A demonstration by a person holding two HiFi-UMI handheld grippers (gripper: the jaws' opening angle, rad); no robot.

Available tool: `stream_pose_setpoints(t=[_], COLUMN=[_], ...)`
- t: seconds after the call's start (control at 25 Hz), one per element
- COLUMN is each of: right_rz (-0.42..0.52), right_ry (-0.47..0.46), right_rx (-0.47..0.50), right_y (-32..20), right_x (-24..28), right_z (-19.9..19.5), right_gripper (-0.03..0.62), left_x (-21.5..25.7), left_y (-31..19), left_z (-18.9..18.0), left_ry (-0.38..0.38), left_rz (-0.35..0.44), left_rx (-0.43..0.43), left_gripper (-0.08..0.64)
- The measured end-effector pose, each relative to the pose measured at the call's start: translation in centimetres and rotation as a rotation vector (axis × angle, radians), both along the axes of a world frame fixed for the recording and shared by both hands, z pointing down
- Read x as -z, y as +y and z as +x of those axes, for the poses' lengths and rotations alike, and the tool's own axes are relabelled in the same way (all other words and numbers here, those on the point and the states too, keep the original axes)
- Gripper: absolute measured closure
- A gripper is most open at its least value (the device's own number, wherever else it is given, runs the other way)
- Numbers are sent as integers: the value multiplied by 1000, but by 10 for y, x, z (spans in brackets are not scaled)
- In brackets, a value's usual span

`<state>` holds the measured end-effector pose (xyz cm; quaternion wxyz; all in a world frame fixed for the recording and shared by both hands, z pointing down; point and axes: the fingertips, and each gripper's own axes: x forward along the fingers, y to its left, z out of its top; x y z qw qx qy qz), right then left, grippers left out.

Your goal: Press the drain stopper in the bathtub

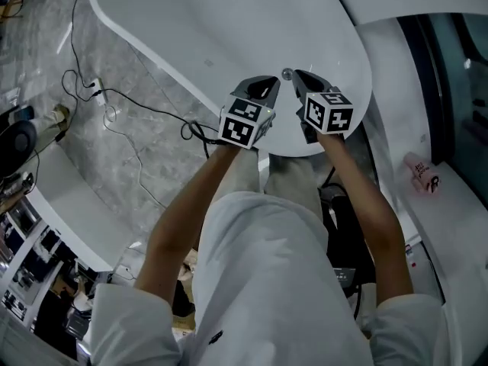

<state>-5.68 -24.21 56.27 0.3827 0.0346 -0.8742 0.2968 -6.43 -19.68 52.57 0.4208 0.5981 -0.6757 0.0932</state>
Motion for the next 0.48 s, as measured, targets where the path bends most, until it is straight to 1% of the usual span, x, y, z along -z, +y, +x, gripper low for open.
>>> stream_pose_setpoints(t=[0.12, 0.28, 0.48], right_rz=[32, 105, 136], right_ry=[-65, -131, -204], right_rx=[18, 37, 34], right_y=[-15, -24, -30], right_x=[44, 102, 163], right_z=[1, 4, 11], right_gripper=[589, 589, 589], left_x=[40, 89, 149], left_y=[-15, -23, -36], left_z=[6, 18, 37], left_ry=[-25, -28, -22], left_rz=[57, 101, 167], left_rx=[5, -43, -97], left_gripper=[558, 557, 558])
